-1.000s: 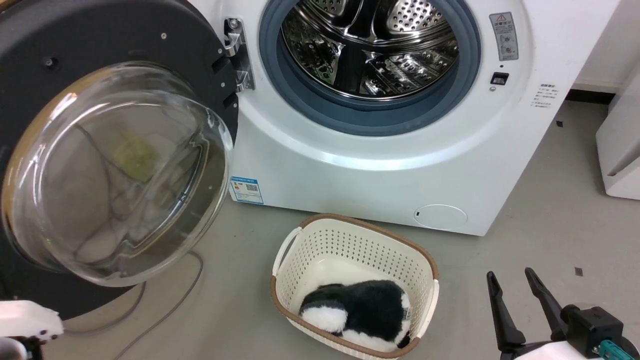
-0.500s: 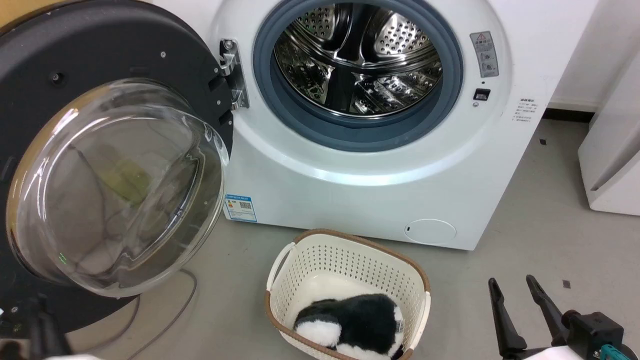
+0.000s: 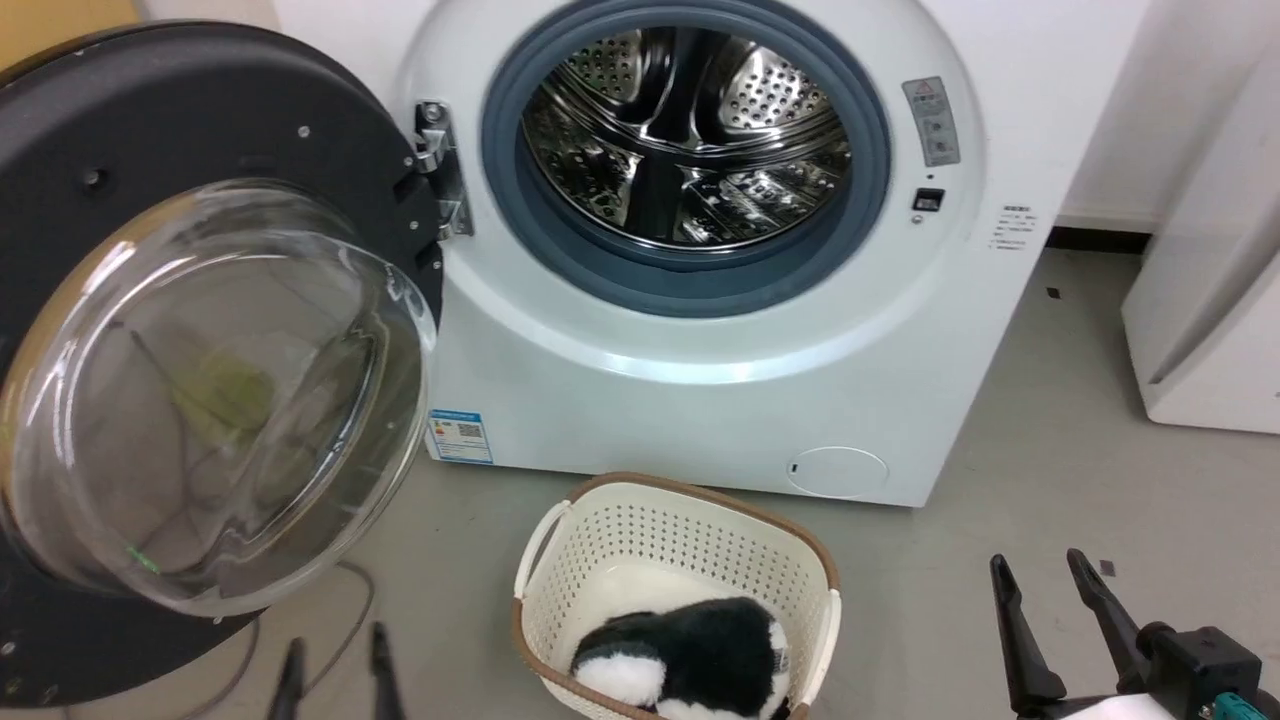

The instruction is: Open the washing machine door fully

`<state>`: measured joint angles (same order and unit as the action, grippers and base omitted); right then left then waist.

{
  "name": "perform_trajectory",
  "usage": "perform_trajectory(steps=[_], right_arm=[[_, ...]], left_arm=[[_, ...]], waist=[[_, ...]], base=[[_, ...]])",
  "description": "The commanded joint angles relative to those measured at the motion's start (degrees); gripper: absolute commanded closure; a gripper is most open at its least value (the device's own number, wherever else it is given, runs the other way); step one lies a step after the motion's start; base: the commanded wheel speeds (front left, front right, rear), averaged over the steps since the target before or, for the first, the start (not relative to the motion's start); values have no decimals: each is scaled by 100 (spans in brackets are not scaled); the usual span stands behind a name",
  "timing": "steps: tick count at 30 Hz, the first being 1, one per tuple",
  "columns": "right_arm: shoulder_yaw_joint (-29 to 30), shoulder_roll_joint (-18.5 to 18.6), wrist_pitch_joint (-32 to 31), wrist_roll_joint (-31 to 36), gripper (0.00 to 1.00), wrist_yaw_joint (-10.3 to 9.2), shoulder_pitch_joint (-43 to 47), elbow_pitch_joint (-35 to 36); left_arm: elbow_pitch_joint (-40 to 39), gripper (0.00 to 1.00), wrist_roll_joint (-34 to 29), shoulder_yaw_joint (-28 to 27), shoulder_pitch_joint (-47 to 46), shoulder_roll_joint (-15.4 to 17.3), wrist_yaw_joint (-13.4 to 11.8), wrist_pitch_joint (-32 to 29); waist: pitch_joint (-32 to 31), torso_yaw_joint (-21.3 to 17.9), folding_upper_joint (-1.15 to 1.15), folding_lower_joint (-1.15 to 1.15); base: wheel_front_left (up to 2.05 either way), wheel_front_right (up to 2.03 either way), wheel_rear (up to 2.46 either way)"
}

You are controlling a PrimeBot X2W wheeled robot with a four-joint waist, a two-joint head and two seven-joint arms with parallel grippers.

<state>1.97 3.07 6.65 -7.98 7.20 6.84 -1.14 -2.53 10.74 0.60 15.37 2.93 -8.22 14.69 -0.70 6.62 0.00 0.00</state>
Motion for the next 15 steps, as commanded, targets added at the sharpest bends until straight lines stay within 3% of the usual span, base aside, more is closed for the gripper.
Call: perform_trajectory(steps=[1, 7, 15], right_arm=[[18, -19, 5, 56, 0, 29, 72, 54], [-81, -19, -123, 226, 0, 29, 70, 203], [-111, -19, -366, 377, 0, 29, 124, 434]], left_arm=[[-36, 0, 20, 200, -70, -1, -72, 30], [207, 0, -147, 748, -506, -3, -38, 19], [605, 0, -253, 952, -1008, 158, 22, -499]], waist=[[8, -93, 0, 0], [18, -497, 0, 0], [29, -917, 0, 0]], base=[[0, 0, 0], [0, 0, 0], [0, 0, 0]])
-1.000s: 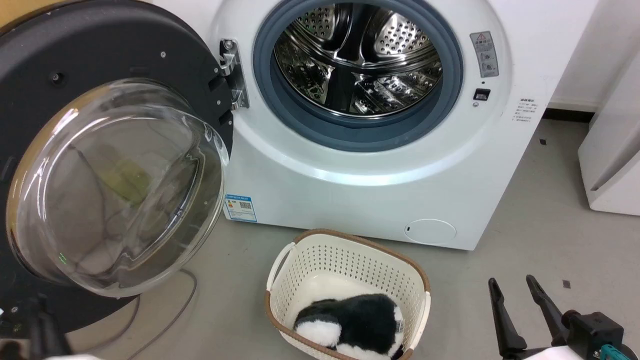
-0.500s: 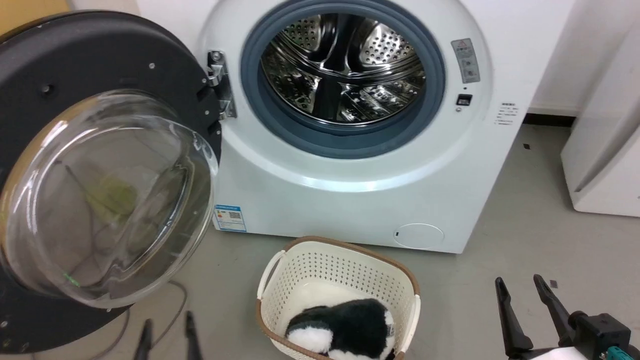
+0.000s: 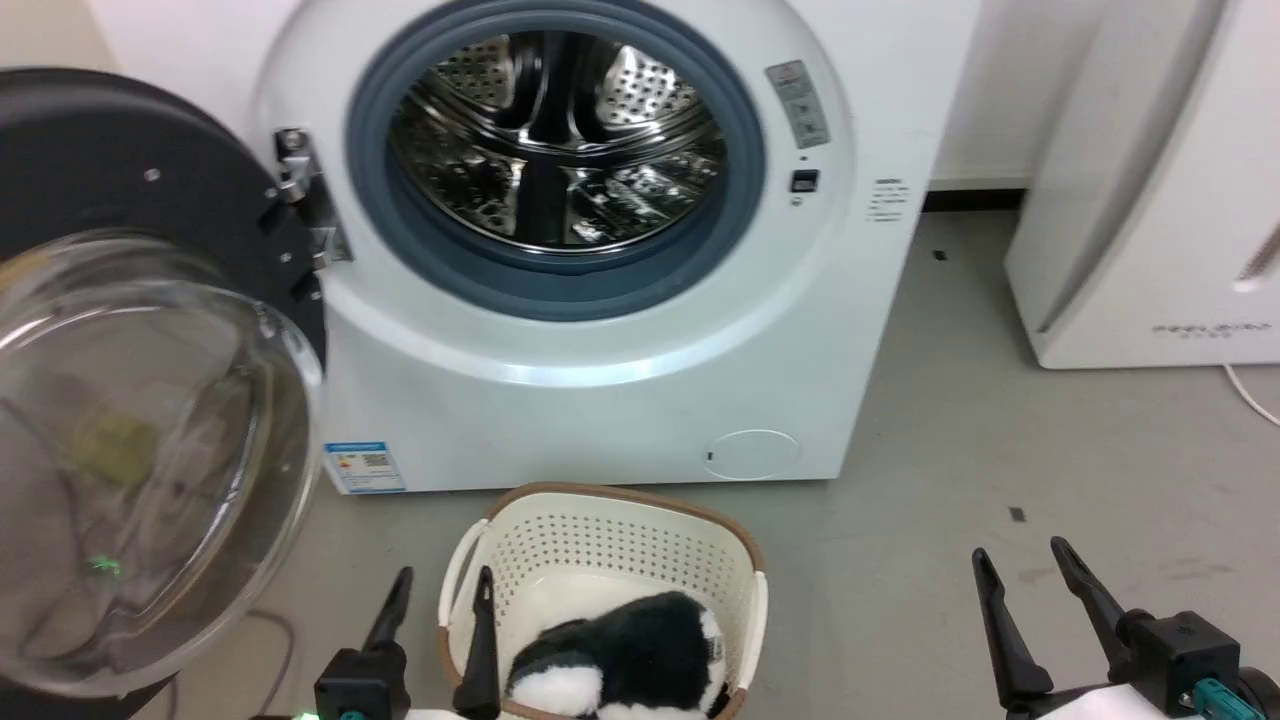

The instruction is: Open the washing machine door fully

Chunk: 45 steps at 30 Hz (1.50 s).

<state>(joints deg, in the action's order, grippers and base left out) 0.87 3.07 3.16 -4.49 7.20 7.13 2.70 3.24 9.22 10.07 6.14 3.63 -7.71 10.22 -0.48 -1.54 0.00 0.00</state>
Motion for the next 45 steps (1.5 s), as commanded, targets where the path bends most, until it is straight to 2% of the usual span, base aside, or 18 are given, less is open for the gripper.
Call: perform_trajectory(steps=[1, 8, 22, 23, 45], right_arm=[[-6, -19, -39, 27, 0, 29, 107, 71], [-58, -19, -109, 2, 0, 29, 161, 178], [-107, -19, -78, -39, 0, 29, 141, 204], [-104, 0, -104, -13, 100, 0, 87, 176], [-101, -2, -138, 60, 100, -4, -43, 98]], left_arm=[[28, 0, -198, 29, -118, 135, -73, -97], [-44, 0, -553, 55, -92, 287, -383, -328], [-223, 0, -452, -17, 136, 354, -501, -378], [-199, 100, -488, -2, 91, 317, -474, -373], [-211, 100, -560, -151, -21, 242, -278, -474]], waist=[[5, -135, 0, 0], [30, -224, 0, 0], [73, -135, 0, 0], [73, -134, 0, 0], [71, -87, 0, 0]], base=[[0, 0, 0], [0, 0, 0], [0, 0, 0], [0, 0, 0], [0, 0, 0]])
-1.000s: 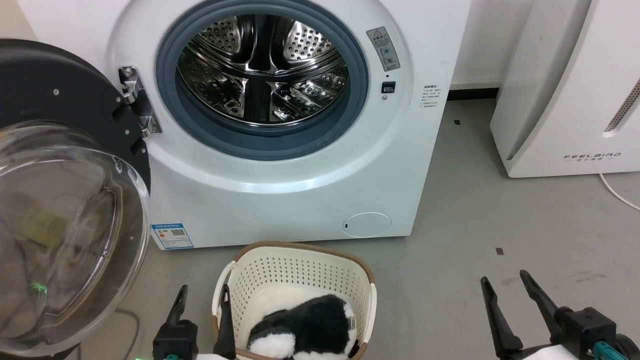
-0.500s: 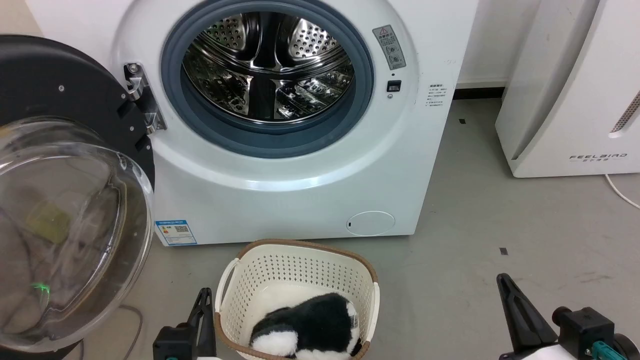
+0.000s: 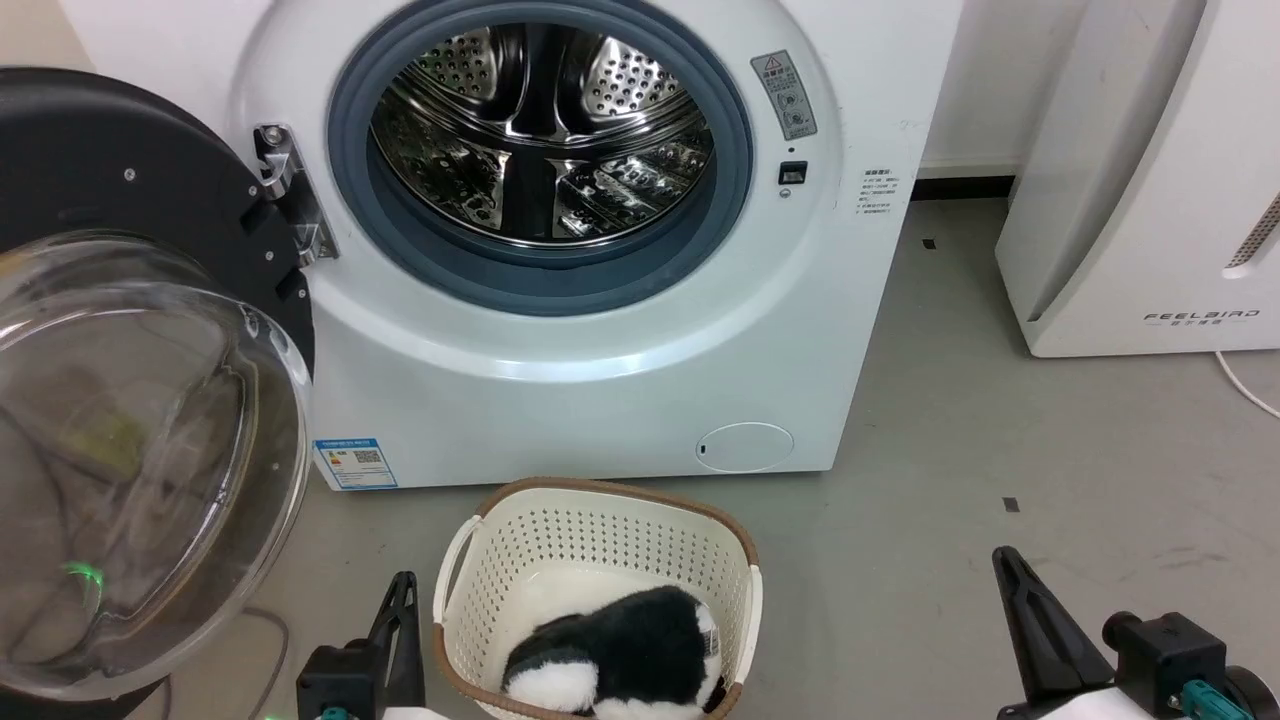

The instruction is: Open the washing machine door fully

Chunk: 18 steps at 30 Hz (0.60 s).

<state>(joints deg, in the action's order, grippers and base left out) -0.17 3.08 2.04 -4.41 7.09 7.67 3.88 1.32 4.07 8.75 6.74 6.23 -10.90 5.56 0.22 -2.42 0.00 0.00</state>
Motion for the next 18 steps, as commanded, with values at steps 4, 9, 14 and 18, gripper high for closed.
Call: perform_trajectory(steps=[4, 9, 14, 18], right_arm=[[4, -4, -33, 67, 100, 8, -122, -35], [5, -5, -41, 85, 100, 10, -154, -52], [5, -5, -50, 104, 100, 11, -186, -70], [6, -6, -57, 119, 100, 13, -211, -84]], left_arm=[[-24, 100, -59, -51, -103, -30, 81, -29], [-29, 100, -76, -92, -131, -45, 131, -55], [-35, 100, -93, -133, -159, -60, 181, -81], [-39, 100, -107, -165, -182, -72, 221, -102]], waist=[[-1, 10, 0, 0], [-2, 22, 0, 0], [-3, 33, 0, 0], [-4, 42, 0, 0]], base=[[0, 0, 0], [0, 0, 0], [0, 0, 0], [0, 0, 0]])
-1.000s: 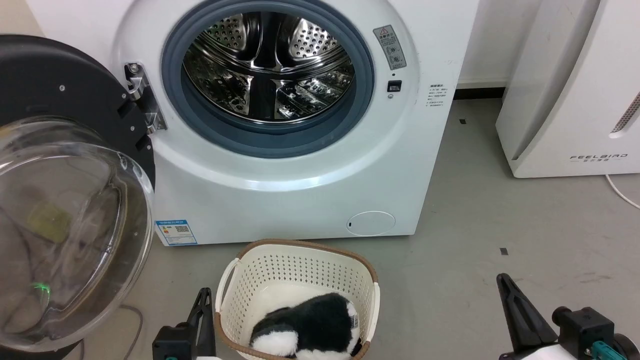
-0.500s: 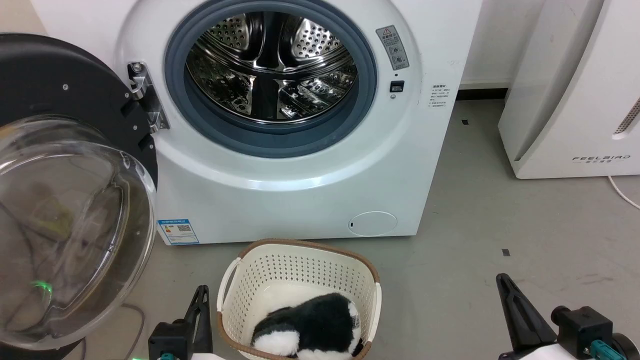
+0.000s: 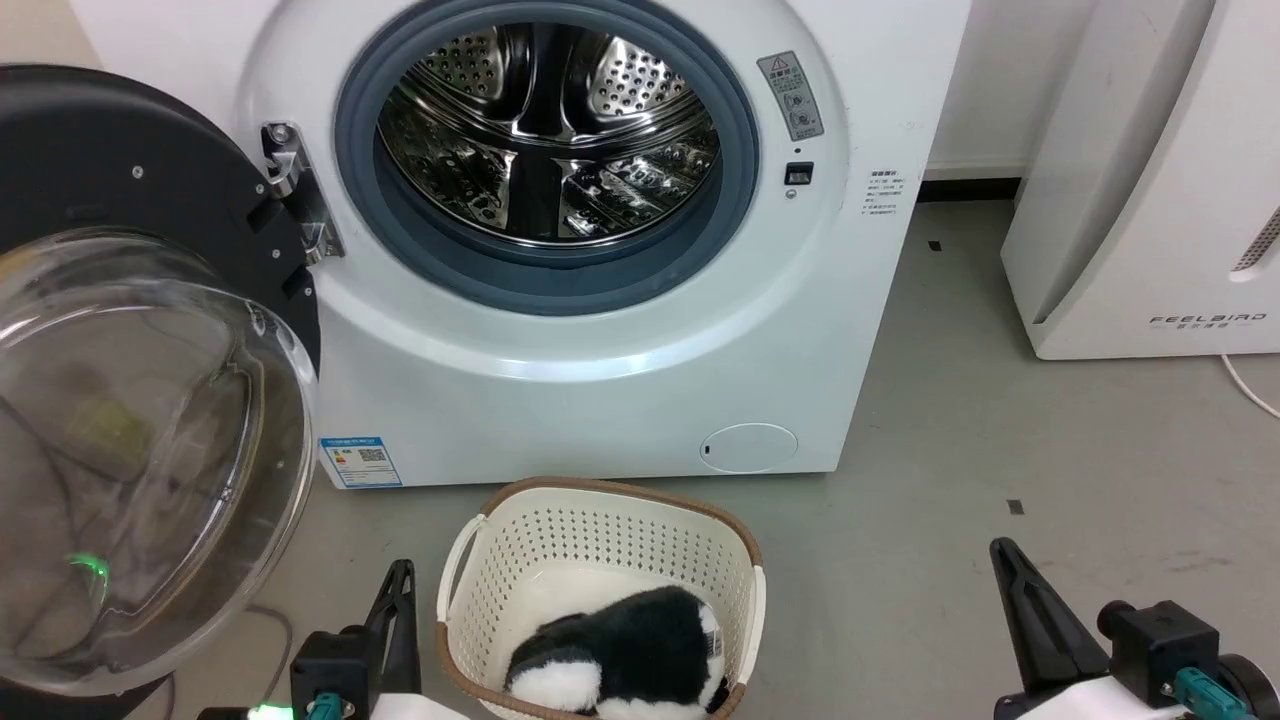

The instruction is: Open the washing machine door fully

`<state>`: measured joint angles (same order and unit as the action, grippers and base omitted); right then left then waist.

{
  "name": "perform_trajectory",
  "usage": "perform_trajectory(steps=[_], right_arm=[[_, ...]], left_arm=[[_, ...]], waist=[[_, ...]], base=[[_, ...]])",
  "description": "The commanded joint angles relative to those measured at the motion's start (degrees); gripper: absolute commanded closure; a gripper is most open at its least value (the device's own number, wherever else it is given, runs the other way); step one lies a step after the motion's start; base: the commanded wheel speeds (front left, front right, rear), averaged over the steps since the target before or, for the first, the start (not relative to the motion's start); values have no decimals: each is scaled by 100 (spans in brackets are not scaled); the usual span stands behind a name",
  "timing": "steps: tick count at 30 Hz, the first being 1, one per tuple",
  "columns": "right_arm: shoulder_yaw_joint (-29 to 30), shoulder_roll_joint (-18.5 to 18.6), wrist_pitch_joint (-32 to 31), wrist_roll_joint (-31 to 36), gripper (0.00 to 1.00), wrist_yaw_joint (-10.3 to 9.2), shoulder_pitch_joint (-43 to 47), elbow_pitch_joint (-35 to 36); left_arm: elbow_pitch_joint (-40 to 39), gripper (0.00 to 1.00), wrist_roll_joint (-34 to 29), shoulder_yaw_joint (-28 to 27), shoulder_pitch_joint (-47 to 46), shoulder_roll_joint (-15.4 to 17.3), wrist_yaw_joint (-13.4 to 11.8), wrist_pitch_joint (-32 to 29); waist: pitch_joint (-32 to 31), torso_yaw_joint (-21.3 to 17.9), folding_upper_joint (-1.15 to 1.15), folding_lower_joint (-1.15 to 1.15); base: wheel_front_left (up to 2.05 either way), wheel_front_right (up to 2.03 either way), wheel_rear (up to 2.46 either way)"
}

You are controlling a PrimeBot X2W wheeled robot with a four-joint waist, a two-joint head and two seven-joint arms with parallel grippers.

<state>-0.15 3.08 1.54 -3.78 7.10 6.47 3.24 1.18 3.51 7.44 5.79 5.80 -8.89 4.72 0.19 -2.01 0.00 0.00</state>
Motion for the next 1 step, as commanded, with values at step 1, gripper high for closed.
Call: perform_trajectory(steps=[1], right_arm=[[4, -6, -9, 60, 100, 12, -98, -22]], left_arm=[[-26, 100, -54, -42, -92, -31, 29, -22]], waist=[[-1, 4, 0, 0]], base=[[0, 0, 0]])
